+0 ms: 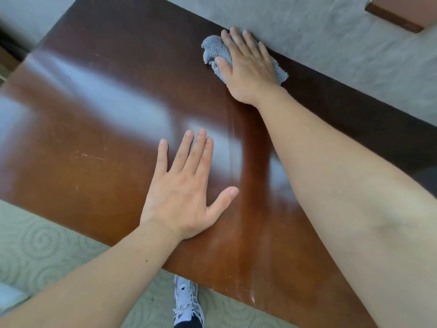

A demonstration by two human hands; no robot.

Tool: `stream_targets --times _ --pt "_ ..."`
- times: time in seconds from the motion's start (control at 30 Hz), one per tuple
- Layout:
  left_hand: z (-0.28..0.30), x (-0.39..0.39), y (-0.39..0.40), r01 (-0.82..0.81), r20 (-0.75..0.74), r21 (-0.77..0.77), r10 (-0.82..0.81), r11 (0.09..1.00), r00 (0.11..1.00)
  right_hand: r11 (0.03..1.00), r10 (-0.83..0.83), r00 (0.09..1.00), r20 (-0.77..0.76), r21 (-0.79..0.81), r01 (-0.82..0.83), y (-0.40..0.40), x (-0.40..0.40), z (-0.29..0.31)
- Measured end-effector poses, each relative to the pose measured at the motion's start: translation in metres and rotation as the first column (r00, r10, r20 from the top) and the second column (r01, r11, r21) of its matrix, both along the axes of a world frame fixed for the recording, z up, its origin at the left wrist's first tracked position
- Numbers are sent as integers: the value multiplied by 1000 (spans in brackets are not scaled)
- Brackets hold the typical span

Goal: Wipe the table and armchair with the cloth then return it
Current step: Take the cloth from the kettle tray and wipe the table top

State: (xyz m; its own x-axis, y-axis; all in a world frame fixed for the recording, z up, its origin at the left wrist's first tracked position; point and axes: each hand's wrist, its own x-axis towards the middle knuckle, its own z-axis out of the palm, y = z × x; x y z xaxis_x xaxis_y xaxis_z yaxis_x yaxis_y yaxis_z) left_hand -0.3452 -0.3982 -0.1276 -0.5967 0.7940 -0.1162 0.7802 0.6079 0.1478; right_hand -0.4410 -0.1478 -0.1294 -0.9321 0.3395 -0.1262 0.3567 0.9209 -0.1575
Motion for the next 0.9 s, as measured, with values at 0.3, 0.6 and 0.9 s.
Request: stream_targets --times 0.3,0.6,0.9 --pt "0 2 -1 -20 -9 -9 20 1000 1000 993 117 992 -39 1 -118 -36 69 3" --pt "4 4 -2 -37 2 0 37 999 999 995 -95 995 -27 -24 94 -102 207 1" --pt "2 8 -3 -63 -20 31 63 998 998 961 -276 961 8 -29 276 -177 330 0"
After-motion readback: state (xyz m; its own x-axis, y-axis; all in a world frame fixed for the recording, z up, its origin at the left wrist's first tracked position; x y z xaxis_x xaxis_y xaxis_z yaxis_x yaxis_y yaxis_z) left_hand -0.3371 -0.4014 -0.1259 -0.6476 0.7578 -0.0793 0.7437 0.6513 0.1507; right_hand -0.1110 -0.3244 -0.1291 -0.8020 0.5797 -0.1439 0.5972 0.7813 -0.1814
